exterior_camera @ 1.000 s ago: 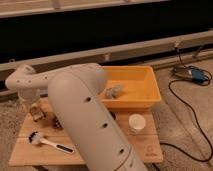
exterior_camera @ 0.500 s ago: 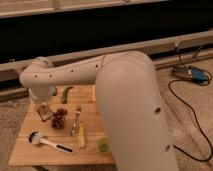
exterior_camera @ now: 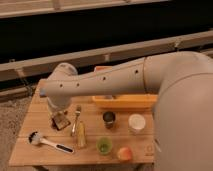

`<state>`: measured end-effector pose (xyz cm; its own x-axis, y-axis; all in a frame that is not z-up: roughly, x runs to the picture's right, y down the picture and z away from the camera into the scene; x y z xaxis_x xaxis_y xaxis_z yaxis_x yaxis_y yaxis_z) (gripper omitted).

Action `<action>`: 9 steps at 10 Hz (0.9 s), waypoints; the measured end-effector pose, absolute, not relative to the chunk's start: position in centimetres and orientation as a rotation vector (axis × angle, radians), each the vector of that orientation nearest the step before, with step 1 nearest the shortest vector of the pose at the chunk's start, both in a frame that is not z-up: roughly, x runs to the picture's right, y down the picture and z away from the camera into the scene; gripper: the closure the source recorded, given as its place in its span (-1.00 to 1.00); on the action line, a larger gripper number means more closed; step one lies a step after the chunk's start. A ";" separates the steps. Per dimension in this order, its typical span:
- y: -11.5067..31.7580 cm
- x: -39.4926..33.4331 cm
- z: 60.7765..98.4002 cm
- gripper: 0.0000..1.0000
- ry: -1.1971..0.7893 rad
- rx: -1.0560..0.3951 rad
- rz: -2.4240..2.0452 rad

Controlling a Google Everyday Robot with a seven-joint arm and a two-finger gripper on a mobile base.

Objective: Place eraser in plastic cup

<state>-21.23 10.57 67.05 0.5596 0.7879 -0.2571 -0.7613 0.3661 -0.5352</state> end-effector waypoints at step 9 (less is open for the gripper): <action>14.2 -10.5 69.7 1.00 0.076 -0.668 1.076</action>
<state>-10.47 14.23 69.72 0.4920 0.7877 -0.3708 -0.8319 0.2999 -0.4669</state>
